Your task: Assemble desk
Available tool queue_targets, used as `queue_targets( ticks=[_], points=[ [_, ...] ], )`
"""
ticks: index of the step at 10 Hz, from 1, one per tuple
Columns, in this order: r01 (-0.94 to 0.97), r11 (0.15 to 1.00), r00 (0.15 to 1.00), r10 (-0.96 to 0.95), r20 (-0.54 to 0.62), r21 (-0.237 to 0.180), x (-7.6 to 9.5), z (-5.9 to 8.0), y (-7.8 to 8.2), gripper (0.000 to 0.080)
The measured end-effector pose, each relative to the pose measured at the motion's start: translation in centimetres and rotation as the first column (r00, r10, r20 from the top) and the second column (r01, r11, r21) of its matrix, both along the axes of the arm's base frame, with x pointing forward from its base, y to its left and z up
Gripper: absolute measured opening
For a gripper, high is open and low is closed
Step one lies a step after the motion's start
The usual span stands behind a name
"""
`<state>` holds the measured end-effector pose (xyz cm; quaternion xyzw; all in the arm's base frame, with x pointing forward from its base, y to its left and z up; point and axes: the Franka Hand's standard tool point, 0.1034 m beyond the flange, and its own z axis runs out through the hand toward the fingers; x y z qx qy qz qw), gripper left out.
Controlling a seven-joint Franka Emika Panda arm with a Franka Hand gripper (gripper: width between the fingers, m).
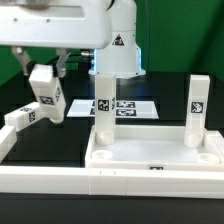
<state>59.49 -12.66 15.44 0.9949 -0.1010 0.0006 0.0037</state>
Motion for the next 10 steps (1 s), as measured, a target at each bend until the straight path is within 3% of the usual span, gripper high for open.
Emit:
queue_targets(
  ticks=[2,4,5,7,9,10],
  points=[
    [0.007,0.999,0.992,-0.001,0.130,-0.049,-0.4,-0.6,-0.5,0.0291],
    [0.011,0.995,0.967,0.015,0.254,-0.100,0.2,-0.4,-0.6,0.0291],
    [0.027,0.998,0.973,-0.011,0.232,-0.065,0.0,0.2,1.5,0.0291],
    [0.038,0.999,0.966,-0.028,0.257,-0.032,0.9,2.0,4.7,0.0291],
    [0.098,0.995,0.964,-0.093,0.249,-0.009,1.3,1.9,8.0,0.0291],
    [0.081,0.997,0.966,-0.075,0.249,-0.011,1.3,1.8,7.9,0.0291]
  ],
)
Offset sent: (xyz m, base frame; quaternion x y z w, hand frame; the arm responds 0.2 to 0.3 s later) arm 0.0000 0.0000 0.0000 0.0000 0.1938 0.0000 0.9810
